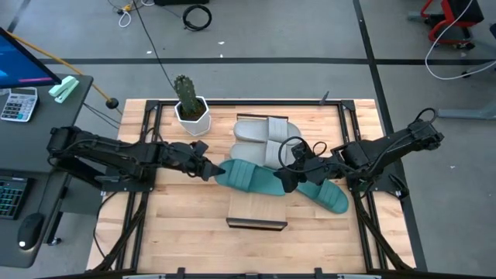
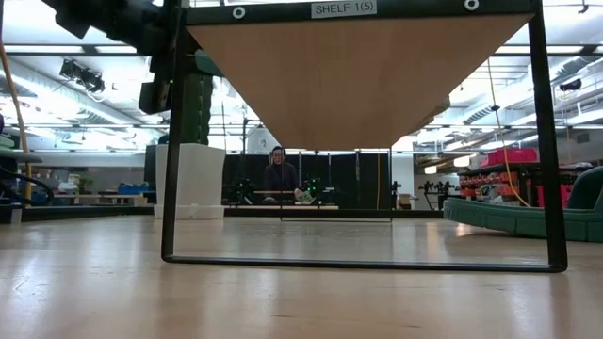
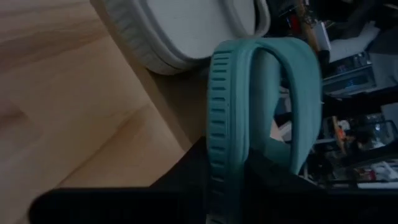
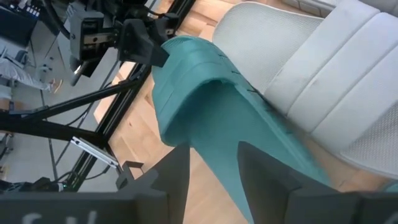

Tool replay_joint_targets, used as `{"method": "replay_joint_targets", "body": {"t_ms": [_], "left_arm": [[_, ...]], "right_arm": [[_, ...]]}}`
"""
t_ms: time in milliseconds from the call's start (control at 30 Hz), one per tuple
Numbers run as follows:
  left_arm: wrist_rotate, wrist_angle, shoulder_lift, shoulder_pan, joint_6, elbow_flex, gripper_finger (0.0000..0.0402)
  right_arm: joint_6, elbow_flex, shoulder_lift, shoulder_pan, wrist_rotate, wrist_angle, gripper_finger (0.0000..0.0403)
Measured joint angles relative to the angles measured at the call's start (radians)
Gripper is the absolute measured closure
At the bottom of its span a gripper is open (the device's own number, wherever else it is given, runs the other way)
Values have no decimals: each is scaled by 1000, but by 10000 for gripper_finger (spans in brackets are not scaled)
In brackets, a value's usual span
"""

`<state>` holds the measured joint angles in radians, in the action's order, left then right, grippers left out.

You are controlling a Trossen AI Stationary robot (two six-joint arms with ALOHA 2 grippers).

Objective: Pick and place slides into the shelf
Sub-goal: Put the bottom green slipper onto the shelf

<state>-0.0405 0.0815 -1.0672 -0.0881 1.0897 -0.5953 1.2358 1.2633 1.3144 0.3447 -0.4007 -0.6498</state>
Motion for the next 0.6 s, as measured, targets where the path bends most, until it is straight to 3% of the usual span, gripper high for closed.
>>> {"method": "replay_joint_targets", "body": {"t_ms": [167,400,600], "left_arm": [[20,24,0,-7,41,0,349],[27,32,0,-49,105,0,293],[-4,33,0,-67,111,0,310]], "right_arm": [[0,0,0,0,1,0,264],[-1,0,0,0,2,0,263],[-1,0,0,0,2,0,263]]}}
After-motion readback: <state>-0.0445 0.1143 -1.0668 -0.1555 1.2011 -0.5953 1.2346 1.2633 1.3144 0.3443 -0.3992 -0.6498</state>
